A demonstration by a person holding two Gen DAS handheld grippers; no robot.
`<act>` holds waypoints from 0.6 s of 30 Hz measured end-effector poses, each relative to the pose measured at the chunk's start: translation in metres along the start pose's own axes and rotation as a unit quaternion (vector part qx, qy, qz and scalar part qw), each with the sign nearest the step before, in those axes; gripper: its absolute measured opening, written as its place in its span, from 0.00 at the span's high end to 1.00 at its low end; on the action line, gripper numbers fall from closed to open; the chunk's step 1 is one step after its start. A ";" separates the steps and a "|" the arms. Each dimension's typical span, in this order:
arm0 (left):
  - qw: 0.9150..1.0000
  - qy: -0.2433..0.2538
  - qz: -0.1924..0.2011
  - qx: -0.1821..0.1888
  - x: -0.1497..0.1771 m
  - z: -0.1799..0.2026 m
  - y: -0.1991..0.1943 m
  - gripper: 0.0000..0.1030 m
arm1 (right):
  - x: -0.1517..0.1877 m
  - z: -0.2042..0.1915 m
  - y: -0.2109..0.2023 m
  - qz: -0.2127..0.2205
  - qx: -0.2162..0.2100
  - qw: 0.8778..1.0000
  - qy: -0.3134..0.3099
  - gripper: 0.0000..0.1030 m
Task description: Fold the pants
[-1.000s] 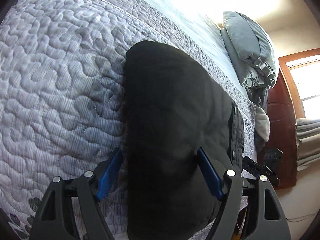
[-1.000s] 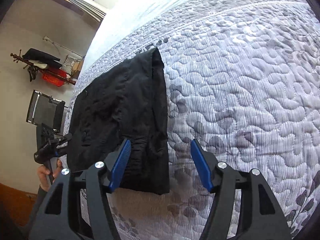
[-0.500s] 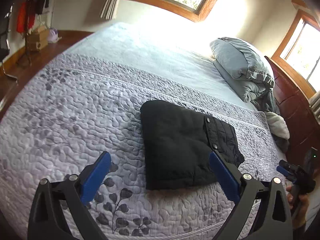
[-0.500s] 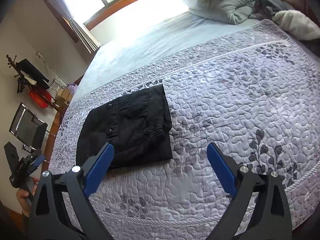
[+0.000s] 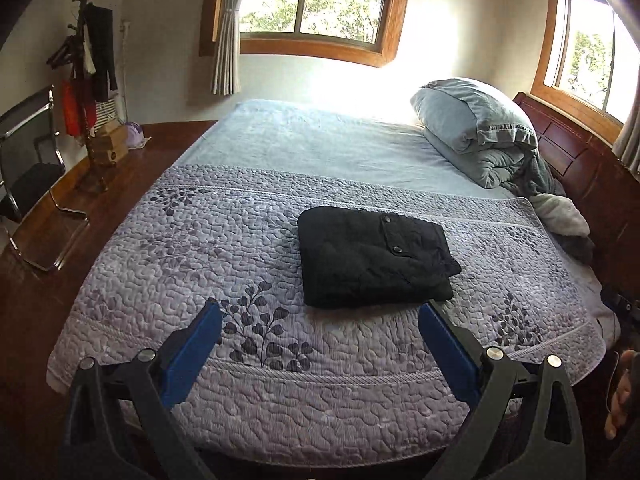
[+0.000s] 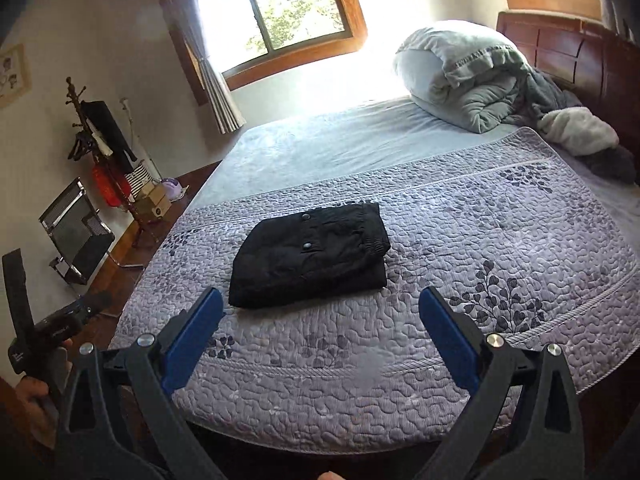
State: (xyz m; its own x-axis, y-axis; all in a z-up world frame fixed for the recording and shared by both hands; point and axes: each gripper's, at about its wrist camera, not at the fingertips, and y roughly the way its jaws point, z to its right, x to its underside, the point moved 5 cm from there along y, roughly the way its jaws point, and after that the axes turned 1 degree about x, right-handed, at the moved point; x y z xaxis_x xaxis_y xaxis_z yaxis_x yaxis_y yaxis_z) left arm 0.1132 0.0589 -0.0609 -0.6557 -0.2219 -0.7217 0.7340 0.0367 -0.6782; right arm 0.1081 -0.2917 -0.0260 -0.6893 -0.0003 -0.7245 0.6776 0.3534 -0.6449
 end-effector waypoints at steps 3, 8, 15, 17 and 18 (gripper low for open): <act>1.000 0.005 0.009 -0.008 0.009 0.011 -0.032 0.04 | 0.011 -0.019 -0.024 -0.003 -0.004 1.000 -0.028 0.05; 0.999 0.027 0.020 -0.009 0.026 0.031 -0.073 0.04 | 0.026 -0.045 -0.057 -0.009 -0.017 0.998 -0.058 0.05; 0.999 0.034 0.036 0.003 0.042 0.046 -0.118 0.04 | 0.044 -0.074 -0.087 0.004 0.003 0.995 -0.099 0.05; 0.998 0.034 0.044 0.006 0.046 0.049 -0.130 0.04 | 0.048 -0.079 -0.096 0.014 0.013 0.994 -0.107 0.05; 0.998 0.035 0.048 0.003 0.048 0.049 -0.136 0.04 | 0.051 -0.082 -0.100 0.016 0.012 0.994 -0.109 0.05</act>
State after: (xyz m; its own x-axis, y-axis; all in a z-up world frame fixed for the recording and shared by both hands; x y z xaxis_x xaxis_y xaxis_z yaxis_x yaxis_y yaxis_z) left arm -0.0090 -0.0044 0.0035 -0.5924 -0.1481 -0.7919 0.7954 0.0490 -0.6041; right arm -0.0154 -0.2507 0.0217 -0.5975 -0.1933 -0.7782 0.7057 0.3339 -0.6248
